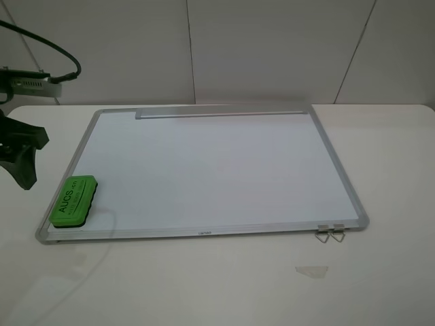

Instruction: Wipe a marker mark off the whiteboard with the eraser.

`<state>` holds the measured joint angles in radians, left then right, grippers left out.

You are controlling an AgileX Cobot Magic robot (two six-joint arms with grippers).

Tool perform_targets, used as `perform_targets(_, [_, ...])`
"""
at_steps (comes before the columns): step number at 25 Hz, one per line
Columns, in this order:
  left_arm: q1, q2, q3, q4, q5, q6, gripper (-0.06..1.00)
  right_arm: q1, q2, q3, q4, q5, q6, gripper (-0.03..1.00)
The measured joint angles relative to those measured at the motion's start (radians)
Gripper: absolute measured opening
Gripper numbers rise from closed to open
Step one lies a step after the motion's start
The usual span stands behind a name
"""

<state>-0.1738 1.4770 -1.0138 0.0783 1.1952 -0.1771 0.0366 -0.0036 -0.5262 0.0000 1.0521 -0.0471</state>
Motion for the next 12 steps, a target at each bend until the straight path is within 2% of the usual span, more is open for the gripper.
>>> perform_targets(4, [0.0, -0.122, 0.076, -0.01, 0.0, 0.01, 0.68, 0.0, 0.0, 0.0, 0.0, 0.0, 0.0, 0.82])
perform_targets(12, [0.0, -0.461, 0.341, -0.015, -0.007, 0.013, 0.68, 0.0, 0.0, 0.0, 0.0, 0.0, 0.0, 0.82])
